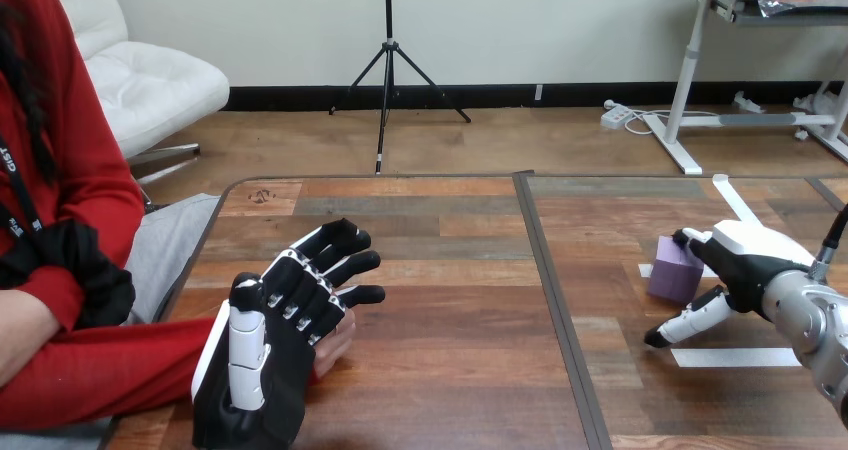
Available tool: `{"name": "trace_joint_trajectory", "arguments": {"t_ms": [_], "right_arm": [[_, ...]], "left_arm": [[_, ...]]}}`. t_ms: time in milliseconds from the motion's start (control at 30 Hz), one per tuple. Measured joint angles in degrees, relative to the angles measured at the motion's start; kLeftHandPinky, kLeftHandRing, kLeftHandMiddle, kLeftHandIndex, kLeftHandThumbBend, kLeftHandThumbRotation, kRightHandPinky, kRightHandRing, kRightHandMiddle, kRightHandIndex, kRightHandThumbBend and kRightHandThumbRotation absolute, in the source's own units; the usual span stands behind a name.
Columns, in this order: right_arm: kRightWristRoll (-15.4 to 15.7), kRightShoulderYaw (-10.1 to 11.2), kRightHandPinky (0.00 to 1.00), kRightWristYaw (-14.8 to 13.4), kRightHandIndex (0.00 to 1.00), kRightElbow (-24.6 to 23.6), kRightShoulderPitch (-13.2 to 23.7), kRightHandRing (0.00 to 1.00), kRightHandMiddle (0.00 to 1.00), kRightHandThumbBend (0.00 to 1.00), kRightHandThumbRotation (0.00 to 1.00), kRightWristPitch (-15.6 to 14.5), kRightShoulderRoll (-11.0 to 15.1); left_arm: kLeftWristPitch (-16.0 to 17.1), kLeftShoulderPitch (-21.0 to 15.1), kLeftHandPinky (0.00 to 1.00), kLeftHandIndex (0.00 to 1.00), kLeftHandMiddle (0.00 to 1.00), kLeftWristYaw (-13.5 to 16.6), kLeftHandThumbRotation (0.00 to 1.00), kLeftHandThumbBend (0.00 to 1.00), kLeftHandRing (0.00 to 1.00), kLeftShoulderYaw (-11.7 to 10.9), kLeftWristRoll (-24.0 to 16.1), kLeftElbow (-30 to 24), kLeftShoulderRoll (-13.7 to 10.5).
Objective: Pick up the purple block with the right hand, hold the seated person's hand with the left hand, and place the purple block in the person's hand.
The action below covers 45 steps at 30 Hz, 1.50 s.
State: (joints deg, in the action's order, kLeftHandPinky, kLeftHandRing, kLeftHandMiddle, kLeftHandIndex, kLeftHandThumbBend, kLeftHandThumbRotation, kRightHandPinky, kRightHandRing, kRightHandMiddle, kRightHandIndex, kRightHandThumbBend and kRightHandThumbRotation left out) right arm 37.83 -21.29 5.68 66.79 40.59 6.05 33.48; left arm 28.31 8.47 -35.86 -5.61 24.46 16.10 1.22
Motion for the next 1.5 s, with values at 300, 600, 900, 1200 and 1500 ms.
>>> {"name": "trace_joint_trajectory", "arguments": {"t_ms": [300, 600, 900, 1200, 1500], "right_arm": [[0.07, -0.53, 0.81, -1.56, 0.93, 0.85, 0.27, 0.93, 0.96, 0.99, 0.32, -0.04, -0.11], [0.09, -0.58, 0.76, -2.75, 0.89, 1.02, 0.69, 0.89, 0.92, 0.92, 0.30, -0.06, -0.12], [0.11, -0.63, 0.72, -3.98, 0.84, 1.03, 0.88, 0.85, 0.88, 0.83, 0.27, 0.24, -0.13], [0.09, -0.67, 0.70, -5.23, 0.81, 1.03, 0.90, 0.83, 0.85, 0.76, 0.24, 0.93, -0.13], [-0.11, -0.64, 0.69, -5.86, 0.79, 1.03, 0.90, 0.81, 0.83, 0.72, 0.21, 1.56, -0.16]], "left_arm": [[0.04, 0.03, 0.65, 0.72, 0.78, -0.03, 0.94, 0.78, 0.77, -0.06, -0.04, 0.00, -0.10], [0.20, 0.18, 0.66, 0.71, 0.78, -0.03, 0.95, 0.77, 0.78, -0.14, -0.07, 0.00, -0.24], [0.21, 0.29, 0.66, 0.70, 0.78, -0.02, 0.95, 0.77, 0.78, -0.22, -0.06, 0.00, -0.30], [0.22, 0.45, 0.66, 0.69, 0.78, -0.03, 0.96, 0.76, 0.79, -0.23, -0.04, 0.00, -0.31], [0.21, 0.53, 0.66, 0.68, 0.78, -0.04, 0.95, 0.76, 0.78, -0.23, 0.17, 0.00, -0.31]]}}
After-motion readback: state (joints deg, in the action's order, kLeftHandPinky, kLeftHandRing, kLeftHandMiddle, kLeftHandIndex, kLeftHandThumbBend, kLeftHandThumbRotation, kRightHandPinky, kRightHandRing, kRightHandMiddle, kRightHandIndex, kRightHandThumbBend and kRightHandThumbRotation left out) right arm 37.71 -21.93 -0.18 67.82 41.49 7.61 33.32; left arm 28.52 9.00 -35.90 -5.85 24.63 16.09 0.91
